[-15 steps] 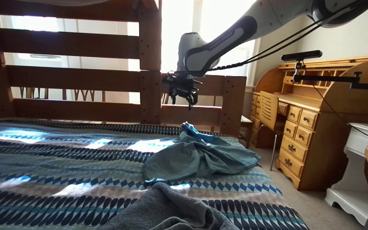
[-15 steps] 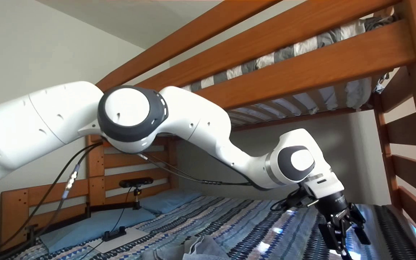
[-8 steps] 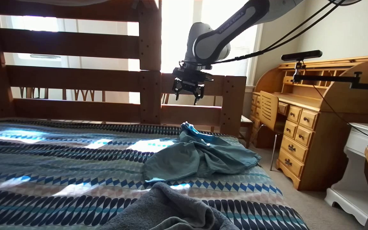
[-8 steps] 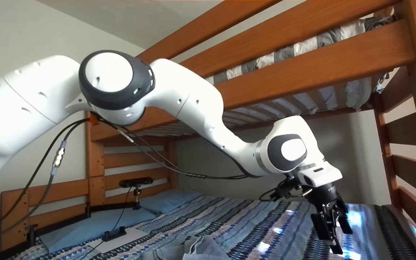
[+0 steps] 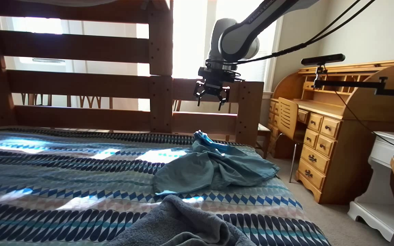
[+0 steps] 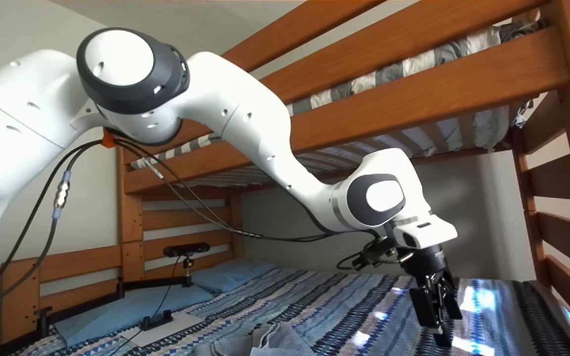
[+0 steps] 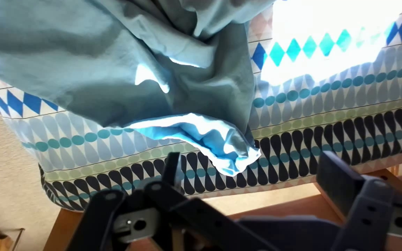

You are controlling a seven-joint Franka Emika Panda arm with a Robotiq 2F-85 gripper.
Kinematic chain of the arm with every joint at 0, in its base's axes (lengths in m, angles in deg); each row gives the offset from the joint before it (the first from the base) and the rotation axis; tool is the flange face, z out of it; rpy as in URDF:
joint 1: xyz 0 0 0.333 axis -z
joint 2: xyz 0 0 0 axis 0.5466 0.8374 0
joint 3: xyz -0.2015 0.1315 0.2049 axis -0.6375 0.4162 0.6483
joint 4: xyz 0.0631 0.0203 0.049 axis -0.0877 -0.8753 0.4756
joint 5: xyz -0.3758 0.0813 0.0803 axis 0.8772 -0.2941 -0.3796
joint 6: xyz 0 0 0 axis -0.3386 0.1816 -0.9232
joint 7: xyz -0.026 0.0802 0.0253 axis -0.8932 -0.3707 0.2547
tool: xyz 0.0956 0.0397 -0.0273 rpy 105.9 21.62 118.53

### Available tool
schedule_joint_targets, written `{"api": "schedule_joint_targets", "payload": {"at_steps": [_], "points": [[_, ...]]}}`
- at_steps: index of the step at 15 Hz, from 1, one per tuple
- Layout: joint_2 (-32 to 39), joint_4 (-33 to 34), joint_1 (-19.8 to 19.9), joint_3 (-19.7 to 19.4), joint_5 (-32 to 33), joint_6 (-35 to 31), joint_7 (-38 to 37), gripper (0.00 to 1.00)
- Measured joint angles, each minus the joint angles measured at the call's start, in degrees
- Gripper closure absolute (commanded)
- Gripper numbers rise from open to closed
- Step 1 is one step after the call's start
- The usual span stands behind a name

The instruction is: Unfold the cloth

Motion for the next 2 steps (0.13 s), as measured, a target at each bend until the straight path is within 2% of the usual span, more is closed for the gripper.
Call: {"api": "schedule_joint_targets", "payload": {"at_steps": [2], "points": [[0.0,-0.1,0.0,0.1,0.0,0.0,0.0,0.00]]}}
